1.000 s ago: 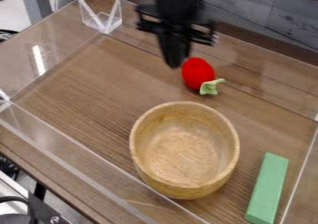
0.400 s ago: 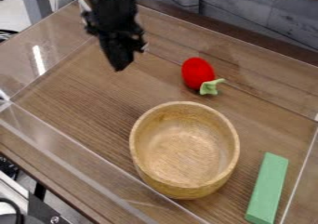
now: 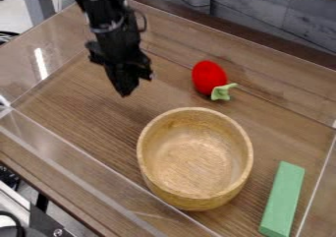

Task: Remove the green stick from the brown bowl and put it on the table

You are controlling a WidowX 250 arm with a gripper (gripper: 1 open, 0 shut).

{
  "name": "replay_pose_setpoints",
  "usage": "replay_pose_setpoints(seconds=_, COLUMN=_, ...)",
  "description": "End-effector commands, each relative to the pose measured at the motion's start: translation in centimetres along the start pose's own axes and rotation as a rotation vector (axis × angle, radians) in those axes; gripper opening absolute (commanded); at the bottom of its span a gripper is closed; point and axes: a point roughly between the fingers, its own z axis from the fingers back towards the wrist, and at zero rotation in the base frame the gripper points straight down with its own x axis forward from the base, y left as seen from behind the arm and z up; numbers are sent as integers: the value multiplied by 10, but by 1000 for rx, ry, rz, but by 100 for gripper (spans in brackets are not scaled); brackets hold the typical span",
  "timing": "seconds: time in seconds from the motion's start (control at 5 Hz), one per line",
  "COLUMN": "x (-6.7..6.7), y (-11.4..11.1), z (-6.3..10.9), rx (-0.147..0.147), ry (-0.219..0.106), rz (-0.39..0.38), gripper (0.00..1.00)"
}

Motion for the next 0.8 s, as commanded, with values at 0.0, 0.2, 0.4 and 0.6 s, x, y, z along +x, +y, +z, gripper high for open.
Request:
replay_pose_setpoints(seconds=0.0, x=12, y=9, z=-3, rx=19, ry=-38, rz=61, gripper=0)
replay_pose_setpoints(seconds=0.2, x=16, y=15, z=-1, rx=25, ry=-54, rz=100, gripper=0)
replay_pose_setpoints(seconds=0.4, x=25, y=24, z=-5, rx=37, ry=-59, rz=154, gripper=0)
replay_pose_setpoints(seconds=0.6, x=32, y=33, z=-11, rx=52, ry=-61, rz=194, gripper=0)
